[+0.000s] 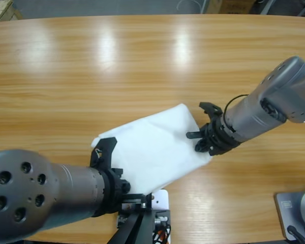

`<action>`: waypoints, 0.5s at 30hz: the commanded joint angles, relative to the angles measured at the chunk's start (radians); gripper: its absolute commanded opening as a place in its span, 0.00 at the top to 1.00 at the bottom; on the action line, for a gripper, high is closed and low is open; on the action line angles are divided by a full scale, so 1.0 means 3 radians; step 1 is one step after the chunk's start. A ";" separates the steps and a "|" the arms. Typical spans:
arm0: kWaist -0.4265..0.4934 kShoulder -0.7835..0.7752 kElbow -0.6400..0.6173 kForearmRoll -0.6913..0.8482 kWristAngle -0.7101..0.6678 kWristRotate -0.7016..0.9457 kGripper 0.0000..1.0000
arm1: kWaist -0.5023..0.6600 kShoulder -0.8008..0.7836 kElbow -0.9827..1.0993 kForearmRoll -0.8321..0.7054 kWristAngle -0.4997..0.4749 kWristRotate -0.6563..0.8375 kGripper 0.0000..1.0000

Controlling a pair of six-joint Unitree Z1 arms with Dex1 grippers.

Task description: Fold clothes

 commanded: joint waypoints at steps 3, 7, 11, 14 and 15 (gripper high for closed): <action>0.0129 -0.0140 -0.0150 0.0041 -0.0054 0.0093 1.00 | 0.0041 0.0248 0.0439 -0.0318 -0.0095 0.0061 1.00; 0.0168 0.0073 -0.0144 0.0042 -0.0046 0.0073 1.00 | 0.0041 0.0082 0.0512 -0.0237 -0.0146 0.0084 1.00; 0.0194 0.0337 -0.0141 0.0002 -0.0046 0.0053 1.00 | 0.0041 -0.0080 0.0501 -0.0046 -0.0157 0.0109 1.00; 0.0293 0.0378 -0.0097 0.0002 -0.0008 0.0066 1.00 | 0.0041 -0.0184 0.0489 0.0076 -0.0161 0.0121 1.00; 0.0354 0.0361 -0.0071 0.0002 0.0002 0.0080 1.00 | 0.0041 -0.0199 0.0493 0.0080 -0.0157 0.0126 1.00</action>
